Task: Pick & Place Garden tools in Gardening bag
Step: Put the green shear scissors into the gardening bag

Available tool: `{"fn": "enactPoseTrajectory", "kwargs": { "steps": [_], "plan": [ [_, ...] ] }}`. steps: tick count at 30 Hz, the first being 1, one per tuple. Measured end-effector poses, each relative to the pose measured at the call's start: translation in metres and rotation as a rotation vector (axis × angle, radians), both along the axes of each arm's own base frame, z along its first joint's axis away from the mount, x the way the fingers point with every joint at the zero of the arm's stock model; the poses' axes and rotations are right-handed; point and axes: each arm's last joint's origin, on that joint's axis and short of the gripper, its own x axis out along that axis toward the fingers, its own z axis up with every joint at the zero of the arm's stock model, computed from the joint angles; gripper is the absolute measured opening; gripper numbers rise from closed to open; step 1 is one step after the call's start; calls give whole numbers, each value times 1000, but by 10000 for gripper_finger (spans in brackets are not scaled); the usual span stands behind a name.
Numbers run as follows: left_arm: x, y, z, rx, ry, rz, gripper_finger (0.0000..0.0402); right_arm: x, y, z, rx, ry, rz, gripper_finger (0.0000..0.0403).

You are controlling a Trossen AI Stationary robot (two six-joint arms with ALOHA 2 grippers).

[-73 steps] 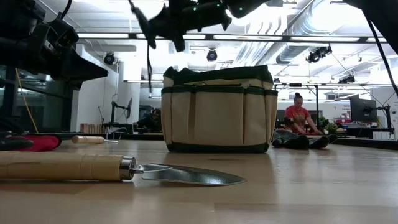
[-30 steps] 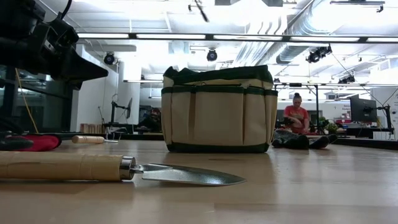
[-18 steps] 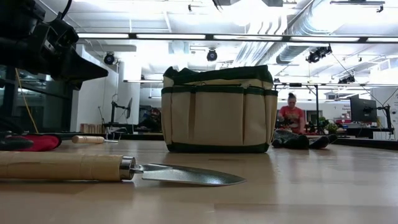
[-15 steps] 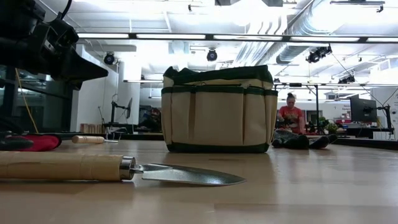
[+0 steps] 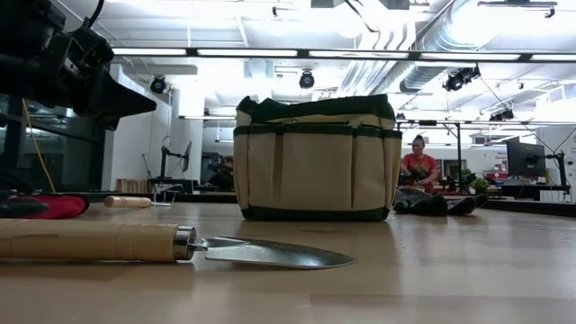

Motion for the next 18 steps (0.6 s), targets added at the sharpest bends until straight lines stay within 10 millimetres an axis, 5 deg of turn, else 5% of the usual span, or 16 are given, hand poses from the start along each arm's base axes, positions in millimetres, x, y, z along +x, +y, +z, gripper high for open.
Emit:
{"fn": "enactPoseTrajectory", "kwargs": {
  "steps": [18],
  "plan": [
    [0,0,0,0,0,0,10,29,10,-50,61,113,17,32]
  ]
}}
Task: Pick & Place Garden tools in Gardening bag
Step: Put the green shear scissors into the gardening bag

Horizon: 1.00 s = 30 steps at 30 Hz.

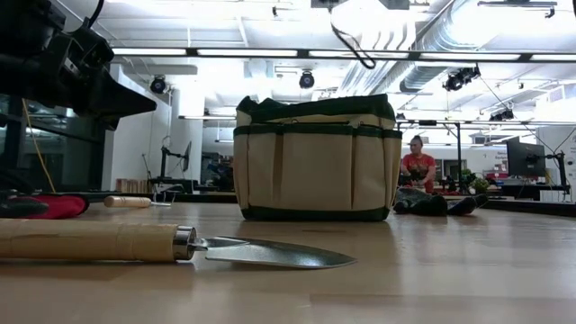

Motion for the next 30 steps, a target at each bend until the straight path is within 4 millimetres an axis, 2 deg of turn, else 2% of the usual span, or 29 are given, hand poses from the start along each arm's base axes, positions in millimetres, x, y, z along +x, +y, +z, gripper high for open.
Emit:
{"fn": "enactPoseTrajectory", "kwargs": {
  "steps": [8,16,20,25,30],
  "plan": [
    [0,0,0,0,0,0,10,16,-8,-26,12,94,-9,32],
    [0,0,0,0,0,0,10,14,-18,-32,12,184,-20,32],
    [0,0,0,0,0,0,10,14,-20,-36,43,256,26,32],
    [0,0,0,0,0,0,10,18,-20,-45,14,370,80,32],
    [0,0,0,0,0,0,10,25,-26,-51,36,400,113,32]
  ]
}}
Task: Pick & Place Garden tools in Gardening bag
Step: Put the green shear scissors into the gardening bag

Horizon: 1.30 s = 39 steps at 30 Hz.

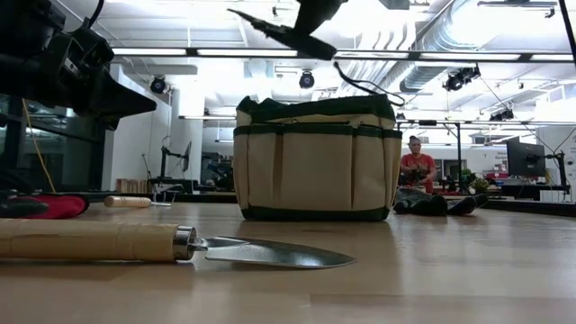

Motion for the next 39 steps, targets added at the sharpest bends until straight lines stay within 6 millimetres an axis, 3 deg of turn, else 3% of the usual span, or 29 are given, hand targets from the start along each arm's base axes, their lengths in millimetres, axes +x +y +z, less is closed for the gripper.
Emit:
{"fn": "enactPoseTrajectory", "kwargs": {
  "steps": [13,24,33,39],
  "plan": [
    [0,0,0,0,-1,0,10,21,-13,8,4,-65,116,32],
    [0,0,0,0,0,0,10,12,-17,-2,65,13,68,32],
    [0,0,0,0,-1,0,10,5,-18,-33,72,138,74,32],
    [0,0,0,0,-1,0,10,0,-20,-36,69,202,73,32]
  ]
}}
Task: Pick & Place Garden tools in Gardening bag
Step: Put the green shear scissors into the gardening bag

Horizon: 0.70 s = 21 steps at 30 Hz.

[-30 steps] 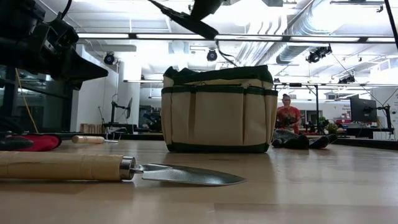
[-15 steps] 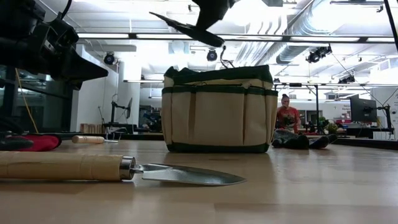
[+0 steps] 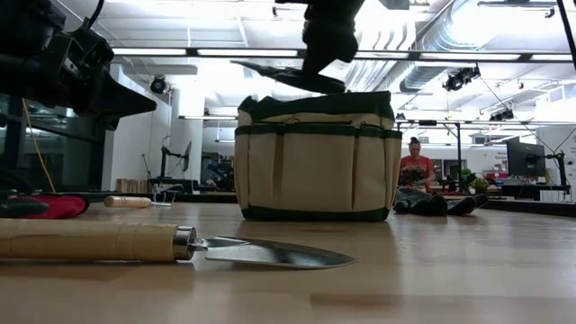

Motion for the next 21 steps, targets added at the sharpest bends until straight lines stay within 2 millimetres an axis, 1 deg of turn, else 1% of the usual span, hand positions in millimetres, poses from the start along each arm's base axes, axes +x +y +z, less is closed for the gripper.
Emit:
{"fn": "enactPoseTrajectory", "kwargs": {
  "steps": [5,13,15,21],
  "plan": [
    [0,0,0,0,0,0,10,-5,0,-3,16,70,12,32],
    [0,0,0,0,0,0,10,-7,4,-5,64,101,41,32],
    [0,0,0,0,0,0,10,-9,5,-6,96,126,54,32],
    [0,0,0,0,0,0,10,-14,6,-8,117,175,47,32]
  ]
}}
